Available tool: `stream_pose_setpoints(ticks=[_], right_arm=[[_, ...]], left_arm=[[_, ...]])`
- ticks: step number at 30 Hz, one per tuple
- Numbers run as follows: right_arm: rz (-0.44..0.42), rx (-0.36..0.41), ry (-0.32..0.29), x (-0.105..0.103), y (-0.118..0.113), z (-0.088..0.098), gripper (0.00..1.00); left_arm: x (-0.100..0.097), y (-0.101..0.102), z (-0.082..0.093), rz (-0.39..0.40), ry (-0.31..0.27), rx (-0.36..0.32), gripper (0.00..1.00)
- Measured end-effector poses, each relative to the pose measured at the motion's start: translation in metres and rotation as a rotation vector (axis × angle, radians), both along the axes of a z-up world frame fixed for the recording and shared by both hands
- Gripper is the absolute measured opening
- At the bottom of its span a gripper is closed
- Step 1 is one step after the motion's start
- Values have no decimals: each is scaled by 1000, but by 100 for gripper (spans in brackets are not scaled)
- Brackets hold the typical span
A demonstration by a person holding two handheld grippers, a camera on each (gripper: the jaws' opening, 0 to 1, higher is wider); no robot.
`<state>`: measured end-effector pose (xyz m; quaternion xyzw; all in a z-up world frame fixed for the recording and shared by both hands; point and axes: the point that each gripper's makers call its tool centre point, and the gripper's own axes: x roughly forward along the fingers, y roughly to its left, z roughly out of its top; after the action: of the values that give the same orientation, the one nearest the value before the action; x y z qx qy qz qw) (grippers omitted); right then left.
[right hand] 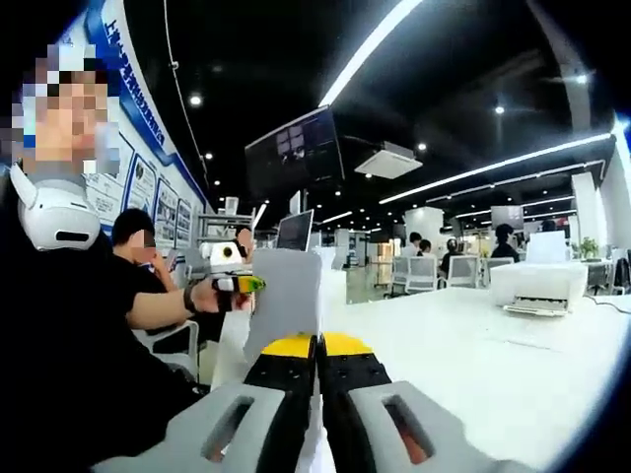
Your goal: Organize the stack of printing papers by aligning and flattening the scattered papers on the table
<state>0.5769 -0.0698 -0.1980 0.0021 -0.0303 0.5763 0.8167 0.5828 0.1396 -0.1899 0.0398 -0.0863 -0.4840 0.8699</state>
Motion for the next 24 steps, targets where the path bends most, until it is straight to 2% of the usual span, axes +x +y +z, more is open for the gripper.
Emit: stream_pose_setpoints(ticks=[2,7,10,11,13,15,17,18,20,24], right_arm=[[-5,0,-27,-2,1,7,0],[-16,43,-95,-6,-1,30,0],[-67,36,-181,-3,-4,40,0],[-74,37,-192,-3,-3,41,0],[-66,30,-191,-4,-2,36,0],[-59,6,-153,-4,-1,20,0],[-64,-18,-112,-2,-1,5,1],[-63,-27,-103,-2,0,-1,1],[-61,-32,-99,-1,0,-5,1],[-63,-39,-105,1,1,0,1]], left_arm=[[1,-3,5,20,-39,27,7],[-2,-6,28,22,-95,-13,7],[5,-3,39,53,-131,-44,7],[9,-3,39,63,-140,-54,7],[15,-4,33,75,-136,-62,8],[19,-4,21,81,-91,-67,10],[22,-6,-4,89,-28,-54,11],[21,-7,-10,87,-31,-48,11],[20,-7,-15,90,-25,-44,11],[17,-9,-6,83,-34,-38,11]])
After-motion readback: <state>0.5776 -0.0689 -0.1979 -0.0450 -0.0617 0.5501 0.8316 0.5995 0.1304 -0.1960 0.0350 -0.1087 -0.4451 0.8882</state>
